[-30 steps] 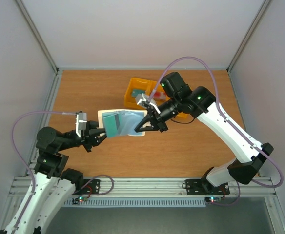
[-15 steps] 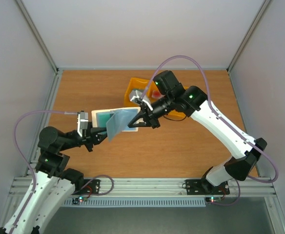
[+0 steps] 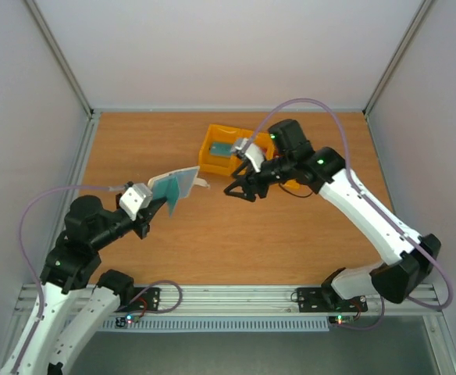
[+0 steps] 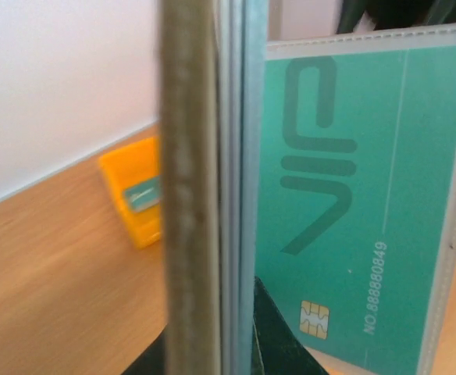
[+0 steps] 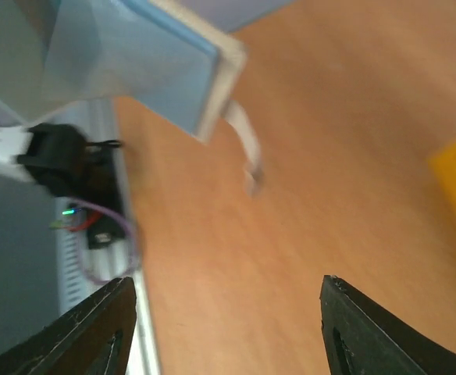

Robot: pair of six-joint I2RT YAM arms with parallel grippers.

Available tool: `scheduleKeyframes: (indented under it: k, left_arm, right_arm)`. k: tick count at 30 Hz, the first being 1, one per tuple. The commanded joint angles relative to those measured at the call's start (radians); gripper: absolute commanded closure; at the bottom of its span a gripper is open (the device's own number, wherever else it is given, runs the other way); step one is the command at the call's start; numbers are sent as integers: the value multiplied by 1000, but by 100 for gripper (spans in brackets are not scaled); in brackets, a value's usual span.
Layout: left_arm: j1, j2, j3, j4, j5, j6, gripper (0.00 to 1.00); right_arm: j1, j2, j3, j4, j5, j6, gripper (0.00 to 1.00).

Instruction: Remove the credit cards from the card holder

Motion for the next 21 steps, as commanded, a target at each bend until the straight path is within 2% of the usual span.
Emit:
scheduleKeyframes:
  k: [1,4,6,9,13,16,18,21]
  left_arm:
    - [-10,61,58,-217,-308,424,100]
    - [-22,85,84,-260,-316,501,100]
    - [-37,96,89,-269,-318,515,100]
    - [-52,116,92,-280,-324,521,100]
    - [-57,120,114,-308,-230,469,100]
    - [-59,126,122,-299,-233,399,100]
    - [-60,121,114,-277,-265,374,100]
    - [-60,113,103,-245,-265,361,100]
  right_arm:
    - [-57,-109,-36,15,263,38,34]
    - [-57,-119,-26,19,289,58,38]
    - [-42,-114,-16,40,198,78,42]
    - [49,-111,-24,117,140,71,45]
    - [174,-55,-15,215,134,81,45]
    - [191,30,20,269,147,295,44]
    - [222,68,24,287,245,420,42]
    - [271,133,80,223,381,509,36]
